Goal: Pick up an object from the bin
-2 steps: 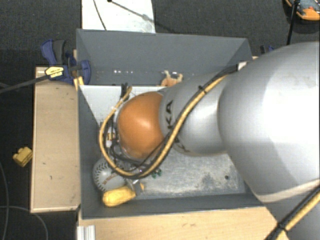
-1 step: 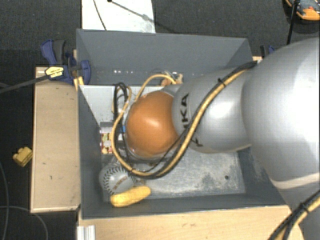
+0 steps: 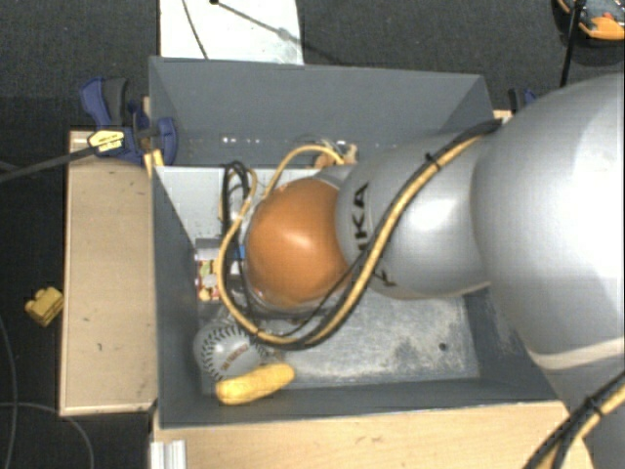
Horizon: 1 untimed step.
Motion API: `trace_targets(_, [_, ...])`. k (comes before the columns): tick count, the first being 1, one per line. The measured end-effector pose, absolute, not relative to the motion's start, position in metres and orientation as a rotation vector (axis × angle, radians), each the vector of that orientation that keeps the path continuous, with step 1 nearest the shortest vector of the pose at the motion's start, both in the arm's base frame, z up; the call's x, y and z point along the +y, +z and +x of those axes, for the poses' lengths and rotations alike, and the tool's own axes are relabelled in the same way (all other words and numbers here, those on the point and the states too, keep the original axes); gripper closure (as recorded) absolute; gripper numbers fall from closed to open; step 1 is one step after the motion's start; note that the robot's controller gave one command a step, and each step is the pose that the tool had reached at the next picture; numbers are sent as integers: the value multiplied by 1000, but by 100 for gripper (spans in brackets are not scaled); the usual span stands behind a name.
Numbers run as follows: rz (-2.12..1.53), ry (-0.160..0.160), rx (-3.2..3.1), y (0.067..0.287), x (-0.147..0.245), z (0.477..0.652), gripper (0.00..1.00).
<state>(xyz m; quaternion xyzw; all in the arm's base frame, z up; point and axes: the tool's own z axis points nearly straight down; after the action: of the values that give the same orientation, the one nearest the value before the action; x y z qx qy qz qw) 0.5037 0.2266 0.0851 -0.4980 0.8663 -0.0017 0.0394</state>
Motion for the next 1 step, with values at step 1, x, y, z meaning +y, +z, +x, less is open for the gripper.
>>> trace_targets(1, [-1527,-4,2662,87,227,505,100])
